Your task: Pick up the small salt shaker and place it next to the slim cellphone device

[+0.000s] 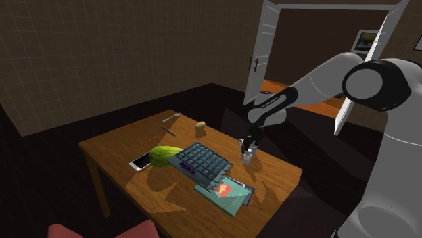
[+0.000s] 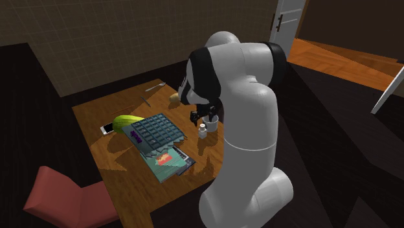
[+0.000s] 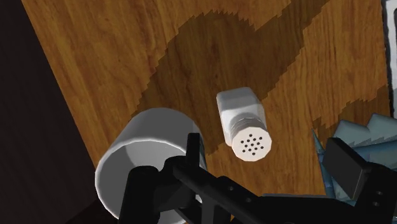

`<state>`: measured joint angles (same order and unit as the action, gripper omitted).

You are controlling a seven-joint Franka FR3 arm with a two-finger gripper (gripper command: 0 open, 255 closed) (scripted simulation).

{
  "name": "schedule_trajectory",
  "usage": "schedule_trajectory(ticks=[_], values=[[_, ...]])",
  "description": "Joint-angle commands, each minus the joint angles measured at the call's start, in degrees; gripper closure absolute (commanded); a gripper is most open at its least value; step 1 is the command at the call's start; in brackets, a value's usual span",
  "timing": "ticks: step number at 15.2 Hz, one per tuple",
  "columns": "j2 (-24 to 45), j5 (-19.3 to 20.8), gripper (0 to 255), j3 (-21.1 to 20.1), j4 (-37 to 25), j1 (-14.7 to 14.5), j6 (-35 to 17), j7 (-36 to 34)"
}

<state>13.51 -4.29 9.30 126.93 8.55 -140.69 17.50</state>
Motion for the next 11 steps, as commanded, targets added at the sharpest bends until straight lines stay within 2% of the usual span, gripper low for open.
schedule_trajectory(ticks=[1, 4, 11], values=[[1.4, -0.4, 0, -0.1, 0.2, 0.2, -1.6, 0.4], [3.6, -1.1, 0, -0.4, 0.4, 0.4, -3.9, 0.9], [3.6, -1.1, 0, -0.4, 0.4, 0.4, -3.9, 0.9]])
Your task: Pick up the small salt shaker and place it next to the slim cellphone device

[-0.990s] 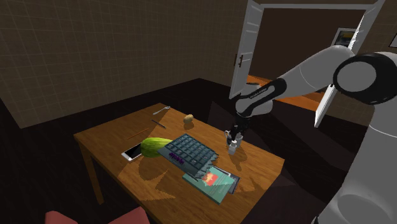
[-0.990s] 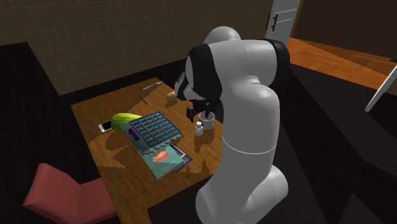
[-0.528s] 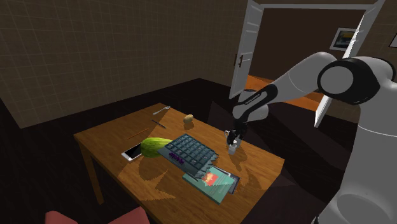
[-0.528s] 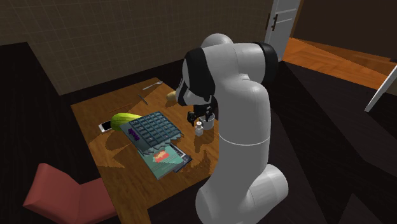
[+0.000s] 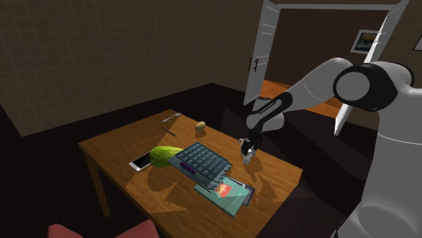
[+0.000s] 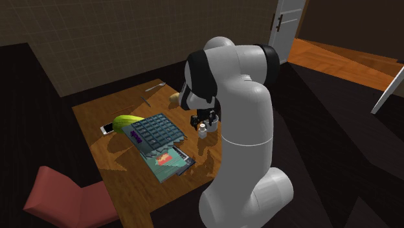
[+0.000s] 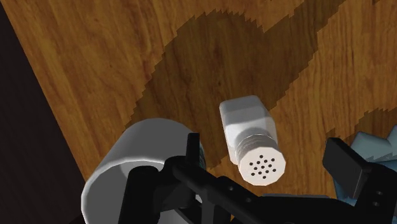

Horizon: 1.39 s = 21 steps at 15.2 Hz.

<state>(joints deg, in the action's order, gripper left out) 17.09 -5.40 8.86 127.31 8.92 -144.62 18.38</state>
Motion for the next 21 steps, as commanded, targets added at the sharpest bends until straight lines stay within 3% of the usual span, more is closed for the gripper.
schedule_trajectory(ticks=[1, 2, 11, 21], values=[[0.0, 0.0, 0, 0.0, 0.0, 0.0, 0.0, 0.0], [0.0, 0.0, 255, 0.0, 0.0, 0.0, 0.0, 0.0], [0.0, 0.0, 255, 0.0, 0.0, 0.0, 0.0, 0.0], [-5.9, 1.8, 255, 0.7, -1.0, -0.5, 6.8, -1.3]])
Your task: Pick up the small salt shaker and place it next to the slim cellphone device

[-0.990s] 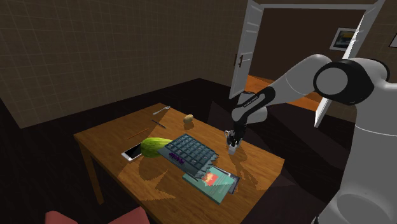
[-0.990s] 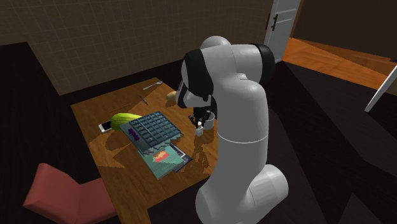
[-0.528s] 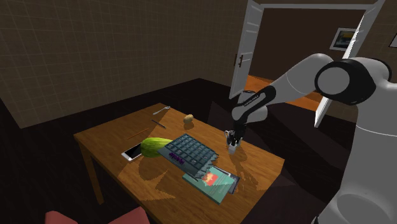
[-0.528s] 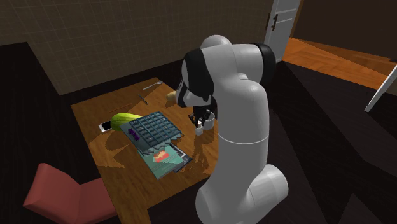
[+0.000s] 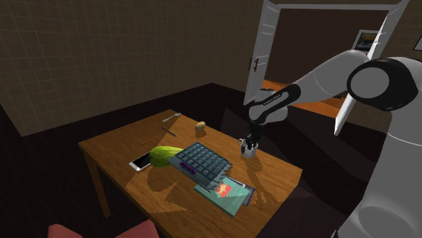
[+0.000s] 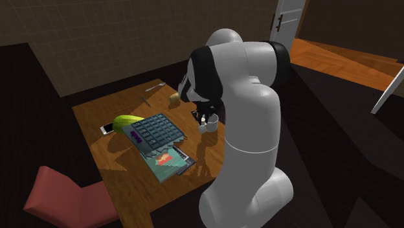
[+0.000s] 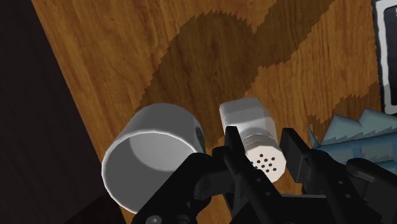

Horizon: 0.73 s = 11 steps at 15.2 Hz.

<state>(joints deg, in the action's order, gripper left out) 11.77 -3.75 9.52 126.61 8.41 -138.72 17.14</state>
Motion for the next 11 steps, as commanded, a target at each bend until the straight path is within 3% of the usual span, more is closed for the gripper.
schedule_trajectory(ticks=[1, 11], values=[[-1.1, 0.4, 255, 0.1, -0.4, 0.0, 1.6, -0.2], [-6.0, 1.8, 255, 0.4, -2.8, -0.3, 8.7, -1.2]])
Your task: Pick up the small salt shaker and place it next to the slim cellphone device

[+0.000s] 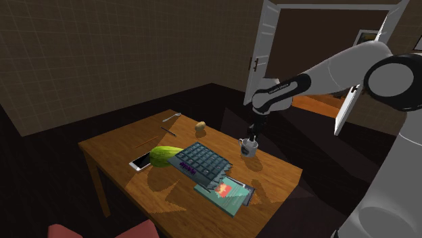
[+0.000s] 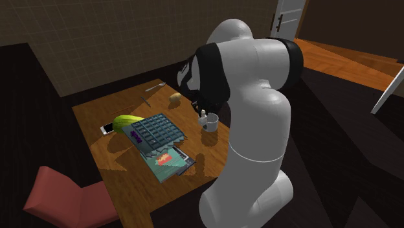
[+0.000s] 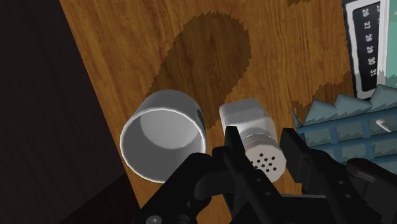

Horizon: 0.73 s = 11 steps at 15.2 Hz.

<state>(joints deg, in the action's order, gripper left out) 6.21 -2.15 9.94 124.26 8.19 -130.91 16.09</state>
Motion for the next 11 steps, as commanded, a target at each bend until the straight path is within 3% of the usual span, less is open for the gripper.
schedule_trajectory(ticks=[1, 11], values=[[-0.9, 0.3, 255, 0.0, -0.8, -0.1, 1.7, -0.2], [-4.3, 1.1, 255, 0.1, -4.2, -0.2, 8.4, -0.9]])
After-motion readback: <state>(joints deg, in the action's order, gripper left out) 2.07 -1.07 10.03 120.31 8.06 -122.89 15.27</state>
